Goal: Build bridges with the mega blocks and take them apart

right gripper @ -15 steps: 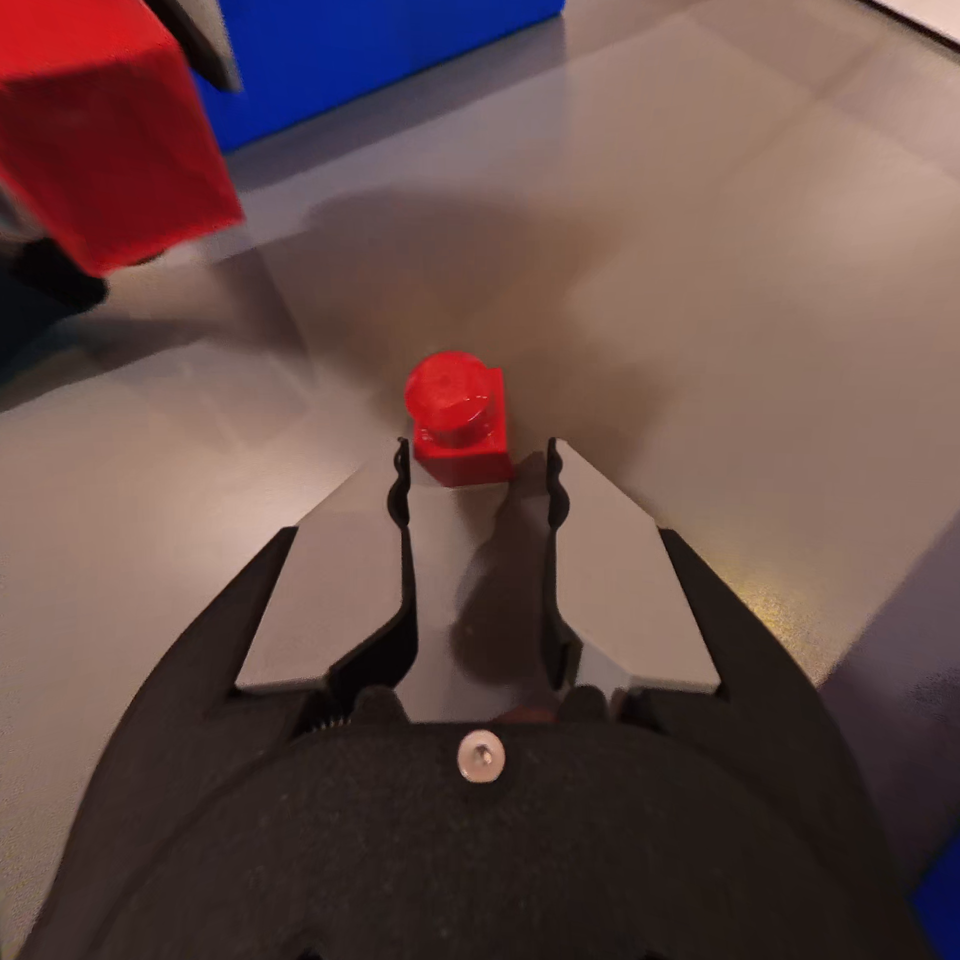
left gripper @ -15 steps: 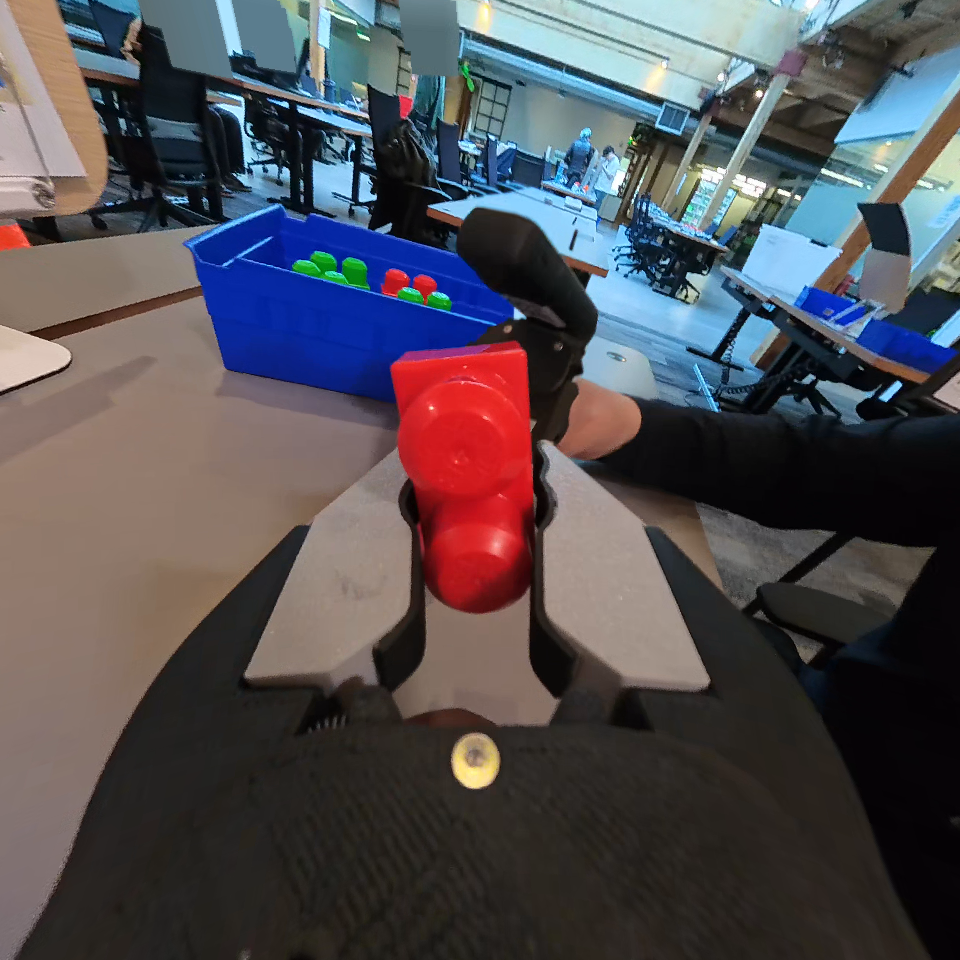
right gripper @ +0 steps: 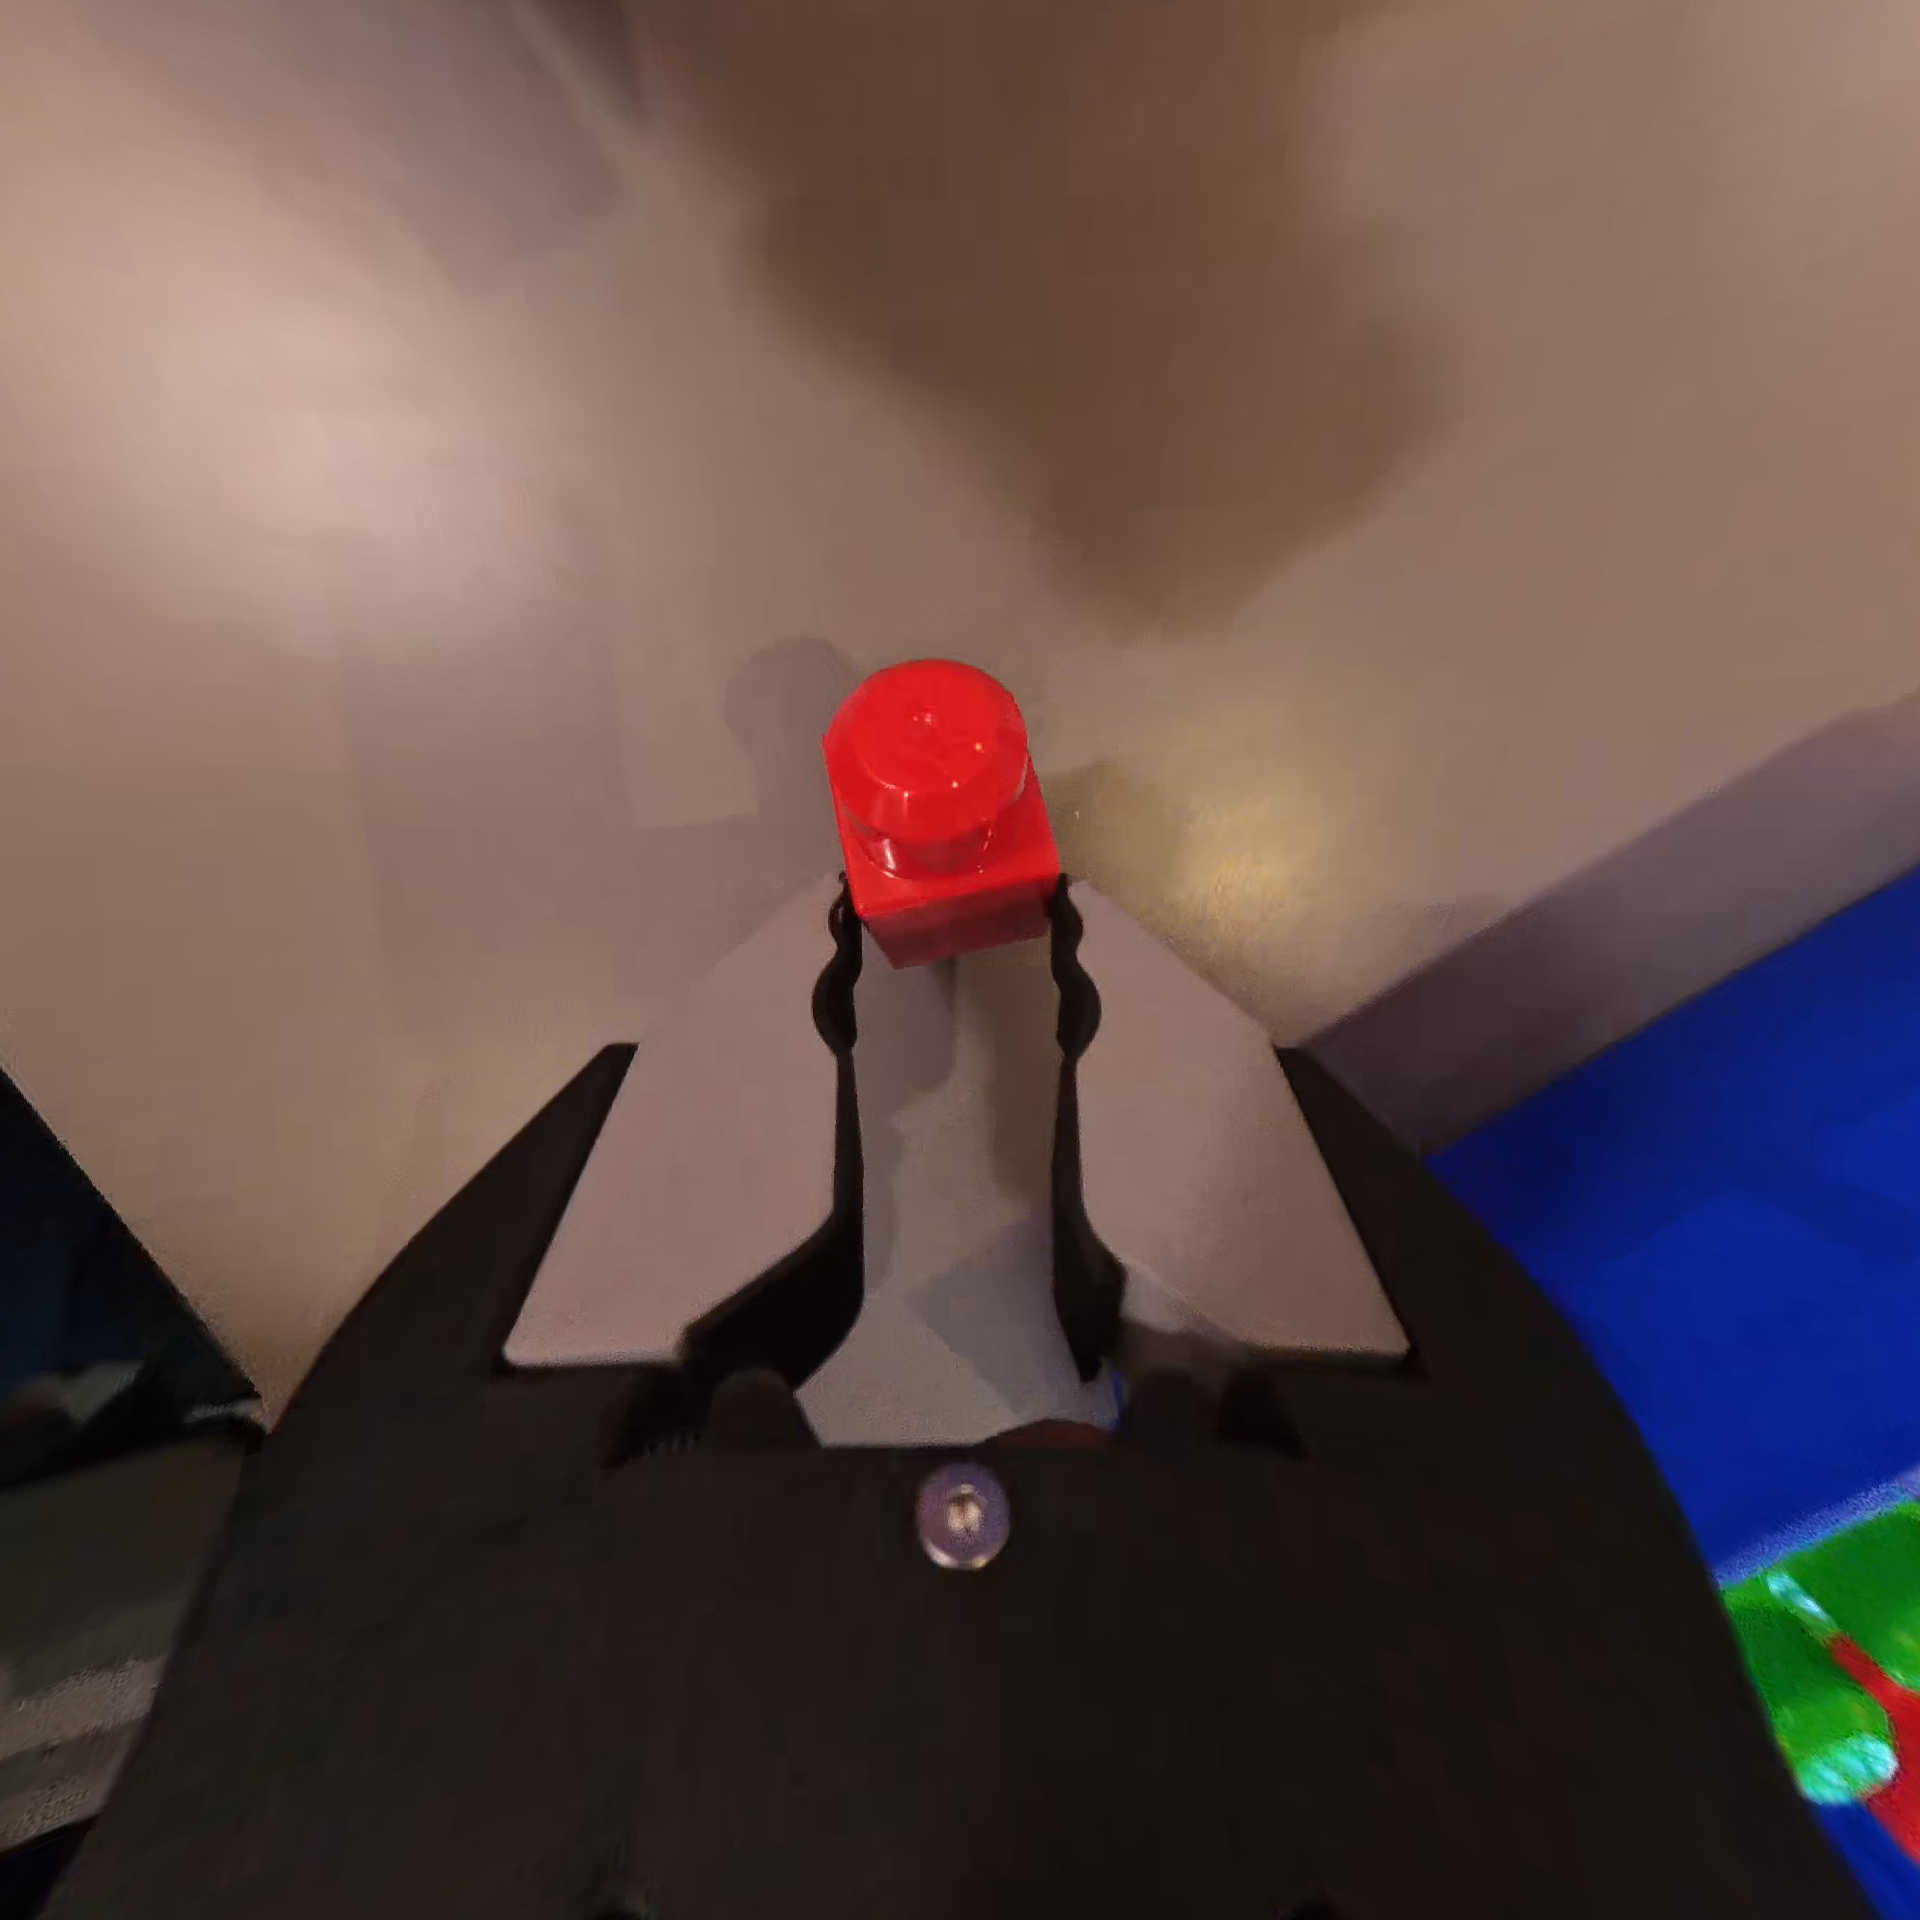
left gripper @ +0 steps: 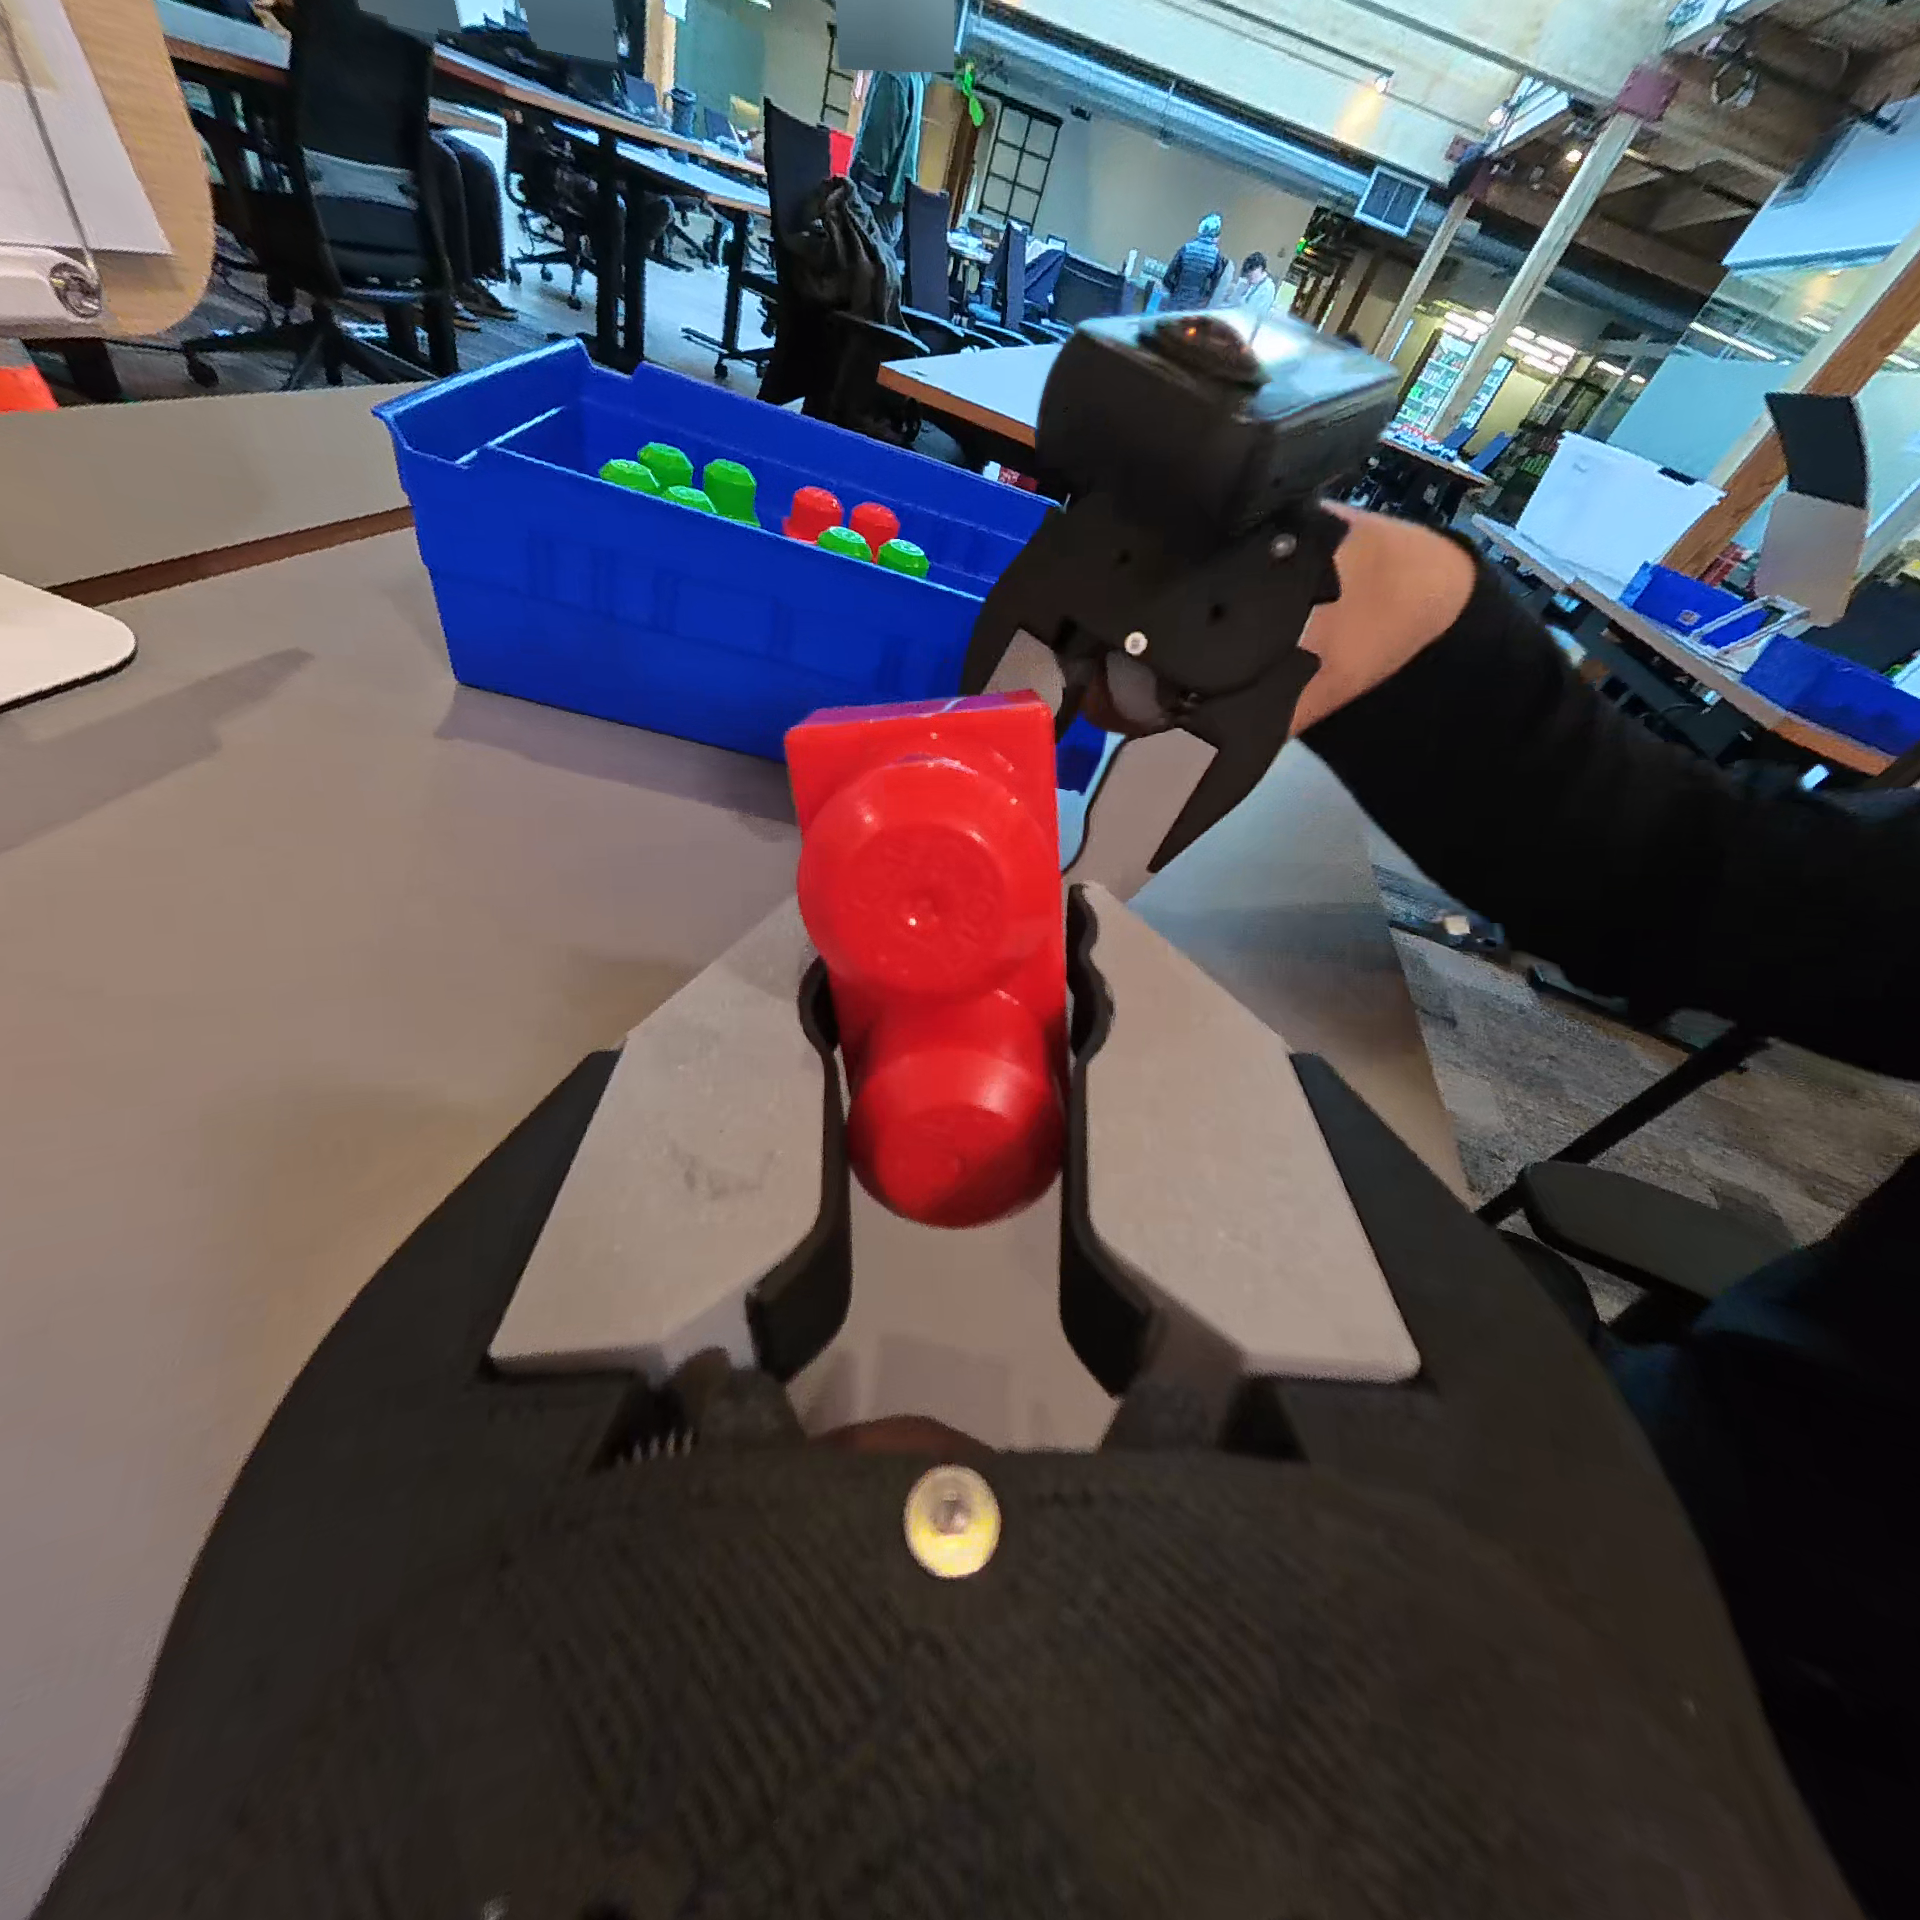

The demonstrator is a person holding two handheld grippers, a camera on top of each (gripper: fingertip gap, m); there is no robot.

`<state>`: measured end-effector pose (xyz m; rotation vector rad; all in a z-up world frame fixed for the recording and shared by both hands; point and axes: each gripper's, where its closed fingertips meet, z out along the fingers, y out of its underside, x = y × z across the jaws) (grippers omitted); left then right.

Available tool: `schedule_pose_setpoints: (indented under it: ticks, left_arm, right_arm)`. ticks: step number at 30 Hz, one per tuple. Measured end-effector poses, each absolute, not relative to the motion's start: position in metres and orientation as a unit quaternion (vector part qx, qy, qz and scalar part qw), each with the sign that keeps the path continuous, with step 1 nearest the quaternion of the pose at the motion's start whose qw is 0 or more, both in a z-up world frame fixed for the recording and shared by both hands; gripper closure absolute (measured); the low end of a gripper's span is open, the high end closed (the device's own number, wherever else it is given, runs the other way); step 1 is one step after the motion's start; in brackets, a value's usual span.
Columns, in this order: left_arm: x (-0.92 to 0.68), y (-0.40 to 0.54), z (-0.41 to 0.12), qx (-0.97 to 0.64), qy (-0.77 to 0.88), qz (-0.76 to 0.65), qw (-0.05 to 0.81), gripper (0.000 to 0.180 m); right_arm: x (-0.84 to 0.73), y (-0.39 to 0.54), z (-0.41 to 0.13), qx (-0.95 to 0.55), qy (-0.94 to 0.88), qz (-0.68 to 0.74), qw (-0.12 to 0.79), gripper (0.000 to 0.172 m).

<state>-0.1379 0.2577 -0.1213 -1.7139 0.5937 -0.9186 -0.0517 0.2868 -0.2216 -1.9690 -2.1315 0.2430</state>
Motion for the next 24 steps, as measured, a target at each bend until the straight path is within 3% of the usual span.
schedule_pose_setpoints:
  ticks: [5, 14, 17, 24]
  left_arm:
    - [-0.138, 0.257, -0.123, -0.716, 0.251, -0.388, 0.523, 0.14]
    - [-0.136, 0.25, -0.114, -0.693, 0.252, -0.429, 0.521, 0.14]
    - [-0.133, 0.245, -0.108, -0.678, 0.257, -0.45, 0.521, 0.14]
    - [-0.137, 0.241, -0.097, -0.659, 0.26, -0.457, 0.538, 0.14]
  right_arm:
    - [-0.055, 0.292, -0.226, -0.676, -0.727, 0.063, 0.106, 0.135]
    - [-0.068, 0.302, -0.225, -0.718, -0.637, 0.186, 0.209, 0.125]
    - [-0.07, 0.32, -0.224, -0.72, -0.621, 0.147, 0.272, 0.121]
    - [-0.071, 0.317, -0.211, -0.699, -0.644, 0.101, 0.293, 0.127]
